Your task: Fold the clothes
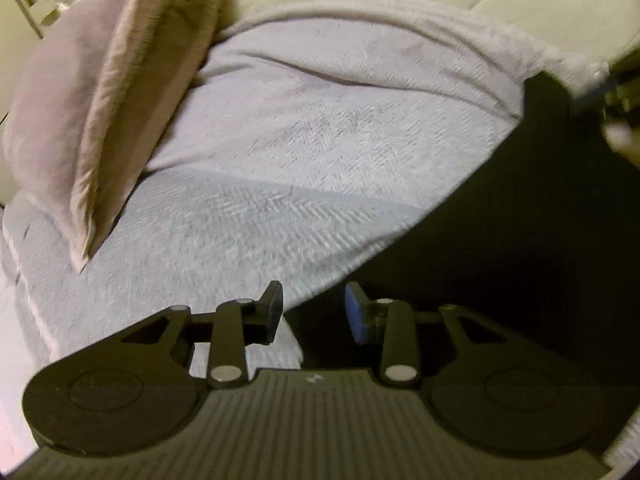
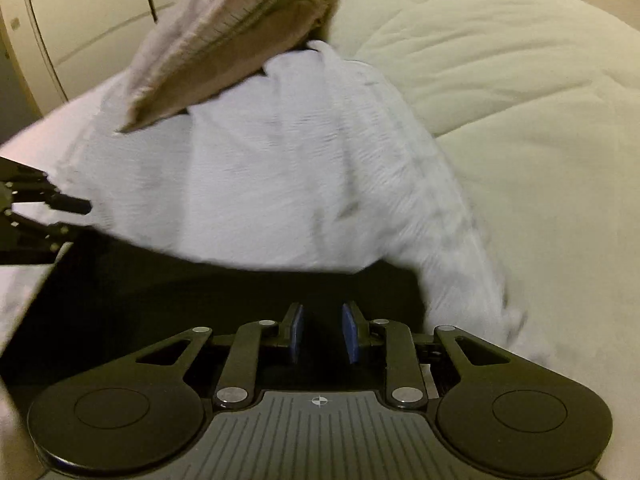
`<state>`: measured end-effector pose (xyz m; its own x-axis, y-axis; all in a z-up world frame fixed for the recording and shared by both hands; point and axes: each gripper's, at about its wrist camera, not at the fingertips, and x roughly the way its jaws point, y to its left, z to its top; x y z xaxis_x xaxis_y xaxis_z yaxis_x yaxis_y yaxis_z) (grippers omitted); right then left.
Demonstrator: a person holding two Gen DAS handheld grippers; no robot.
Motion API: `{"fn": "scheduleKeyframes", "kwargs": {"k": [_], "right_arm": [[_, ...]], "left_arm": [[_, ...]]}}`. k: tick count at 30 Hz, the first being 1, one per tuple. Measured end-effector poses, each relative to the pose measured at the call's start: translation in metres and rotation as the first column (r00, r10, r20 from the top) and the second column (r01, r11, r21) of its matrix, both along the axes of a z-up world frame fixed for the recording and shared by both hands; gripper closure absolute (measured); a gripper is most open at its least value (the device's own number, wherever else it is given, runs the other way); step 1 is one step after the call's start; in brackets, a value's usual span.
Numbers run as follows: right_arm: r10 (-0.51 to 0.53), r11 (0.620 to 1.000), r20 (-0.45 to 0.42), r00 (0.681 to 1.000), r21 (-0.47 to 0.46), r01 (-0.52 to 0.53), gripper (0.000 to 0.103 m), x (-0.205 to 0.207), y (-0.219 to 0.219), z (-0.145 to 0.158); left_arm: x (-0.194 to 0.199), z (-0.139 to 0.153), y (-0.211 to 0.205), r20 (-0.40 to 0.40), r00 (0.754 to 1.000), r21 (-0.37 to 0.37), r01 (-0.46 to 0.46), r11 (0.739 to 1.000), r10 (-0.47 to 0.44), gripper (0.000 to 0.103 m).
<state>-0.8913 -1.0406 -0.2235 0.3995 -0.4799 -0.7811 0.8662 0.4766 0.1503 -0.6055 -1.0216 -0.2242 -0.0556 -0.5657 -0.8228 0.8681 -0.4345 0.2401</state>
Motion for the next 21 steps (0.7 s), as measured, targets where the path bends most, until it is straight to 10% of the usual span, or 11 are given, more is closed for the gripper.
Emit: {"fn": "scheduleKeyframes", "kwargs": {"k": [7, 21], "right_arm": [[-0.016, 0.989, -0.033, 0.999, 0.15, 0.02, 0.077, -0.013, 0.073, -0.038], [-0.044, 0.982, 0.03, 0.999, 0.185, 0.038, 0.074, 0.012, 0.141, -0.015]], "left_arm": [[0.01, -0.03, 0.055, 0.014, 0.999, 0.106, -0.033, 0.994, 0.032, 0.072], [-0.011, -0.01, 0.151, 0.031, 0.999, 0.127, -0.022, 0.992, 0.018, 0.074]]}}
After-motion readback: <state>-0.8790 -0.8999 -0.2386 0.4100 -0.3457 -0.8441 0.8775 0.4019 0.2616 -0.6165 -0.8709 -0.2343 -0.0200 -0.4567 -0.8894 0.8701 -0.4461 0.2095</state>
